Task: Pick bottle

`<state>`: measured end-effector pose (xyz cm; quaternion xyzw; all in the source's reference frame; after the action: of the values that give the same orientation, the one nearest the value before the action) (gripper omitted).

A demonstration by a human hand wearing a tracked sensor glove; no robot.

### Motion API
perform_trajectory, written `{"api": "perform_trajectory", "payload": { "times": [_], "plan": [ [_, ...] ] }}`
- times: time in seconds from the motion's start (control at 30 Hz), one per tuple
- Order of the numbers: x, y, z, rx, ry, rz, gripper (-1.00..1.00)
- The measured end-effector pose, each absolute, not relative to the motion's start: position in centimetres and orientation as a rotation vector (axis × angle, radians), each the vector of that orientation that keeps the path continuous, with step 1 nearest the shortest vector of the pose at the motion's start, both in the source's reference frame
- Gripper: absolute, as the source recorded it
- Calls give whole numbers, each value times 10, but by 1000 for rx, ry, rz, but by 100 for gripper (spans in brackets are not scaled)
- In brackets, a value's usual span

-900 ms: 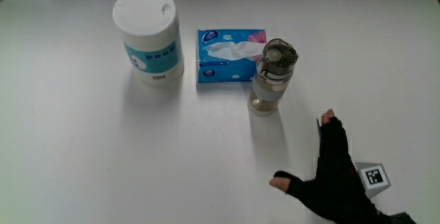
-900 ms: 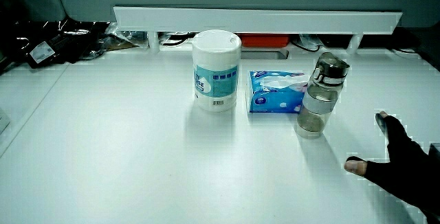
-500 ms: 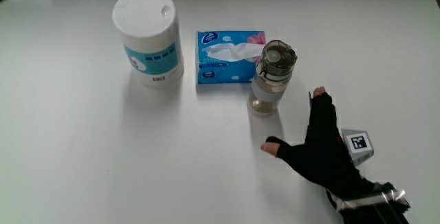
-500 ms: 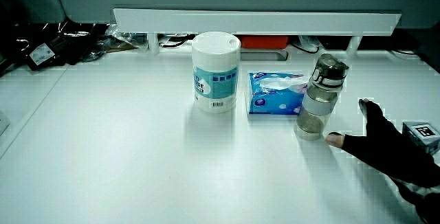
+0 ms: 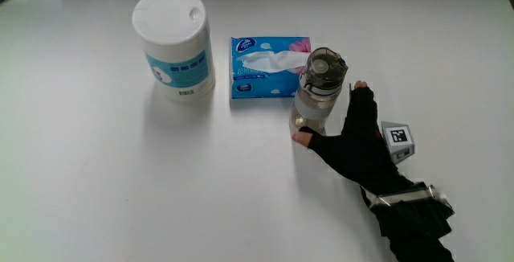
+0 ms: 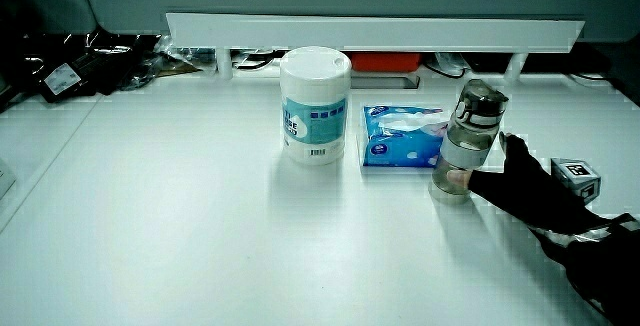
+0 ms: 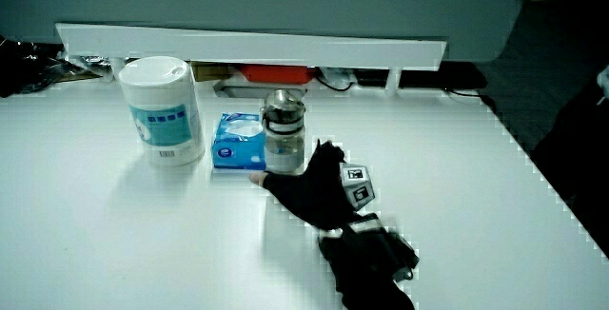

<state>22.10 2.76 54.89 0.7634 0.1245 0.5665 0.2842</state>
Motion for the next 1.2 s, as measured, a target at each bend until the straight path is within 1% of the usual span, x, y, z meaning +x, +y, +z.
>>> {"api": "perform_trajectory", "payload": {
  "times": [0.07, 0.2, 0.23, 0.27, 0.4, 0.43, 0.53, 0.57, 0.6, 0.67, 0.77, 0.8, 0.87, 0.9, 0.93, 0.97, 1.2],
  "plan": [
    [220, 25, 554, 2055, 329, 1522, 0],
    [218, 20, 559, 2032, 371, 1541, 0],
    [215, 19, 553, 2144, 364, 1545, 0],
    [216, 19, 558, 2147, 381, 1547, 0],
    [213, 18, 558, 2111, 384, 1567, 0],
    [215, 18, 567, 2136, 382, 1558, 0],
    [211, 18, 560, 2122, 394, 1585, 0],
    [214, 18, 567, 2112, 416, 1594, 0],
    [213, 18, 566, 2119, 405, 1592, 0],
    [211, 19, 565, 2097, 407, 1625, 0],
    [213, 19, 572, 2073, 441, 1686, 0],
    [213, 19, 574, 2081, 442, 1694, 4],
    [214, 20, 578, 2043, 449, 1749, 12],
    [213, 21, 575, 2062, 448, 1754, 15],
    [215, 21, 580, 1962, 443, 1764, 19],
    [214, 21, 580, 1943, 442, 1774, 23],
    [214, 21, 582, 1957, 459, 1821, 50]
  ]
}}
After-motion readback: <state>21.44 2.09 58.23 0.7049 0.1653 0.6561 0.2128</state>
